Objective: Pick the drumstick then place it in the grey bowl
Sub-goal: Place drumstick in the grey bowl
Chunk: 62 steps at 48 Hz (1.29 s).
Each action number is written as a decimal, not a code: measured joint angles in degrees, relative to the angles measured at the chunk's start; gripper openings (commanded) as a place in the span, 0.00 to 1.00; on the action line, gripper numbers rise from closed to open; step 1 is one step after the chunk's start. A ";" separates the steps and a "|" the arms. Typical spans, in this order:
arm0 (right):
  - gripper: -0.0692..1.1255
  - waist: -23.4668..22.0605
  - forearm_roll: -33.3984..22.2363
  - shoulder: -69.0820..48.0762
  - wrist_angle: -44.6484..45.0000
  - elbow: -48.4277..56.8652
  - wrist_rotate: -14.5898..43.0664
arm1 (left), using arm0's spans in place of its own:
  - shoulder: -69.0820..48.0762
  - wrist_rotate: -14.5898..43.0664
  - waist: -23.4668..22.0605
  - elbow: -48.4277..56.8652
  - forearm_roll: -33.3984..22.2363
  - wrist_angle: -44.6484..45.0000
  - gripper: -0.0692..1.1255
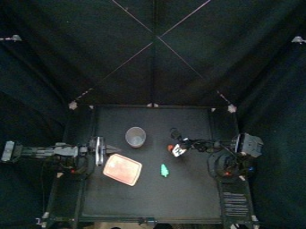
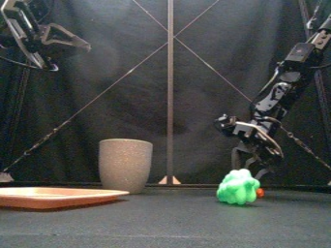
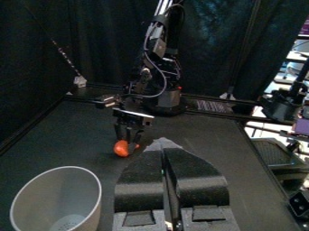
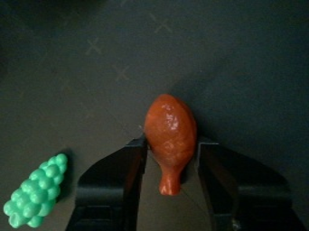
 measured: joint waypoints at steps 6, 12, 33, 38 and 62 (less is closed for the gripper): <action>0.45 0.26 -0.62 0.18 0.88 -0.44 -0.09 | 0.00 0.00 -0.18 0.00 0.00 0.00 0.29; 0.42 0.62 -1.32 0.09 2.20 -1.14 -0.18 | 0.00 0.00 -0.18 0.00 0.09 -0.09 0.29; 0.42 4.75 -8.00 -7.82 1.93 -12.92 -0.62 | 0.00 0.00 -0.18 0.00 0.00 -1.14 0.29; 0.42 5.63 -8.53 -8.00 -2.11 -17.05 -0.70 | 0.00 0.00 -0.18 0.00 0.00 -1.14 0.29; 0.56 6.50 -12.22 9.05 -16.35 -30.85 -0.53 | 0.00 0.09 0.00 0.35 0.26 -1.23 0.29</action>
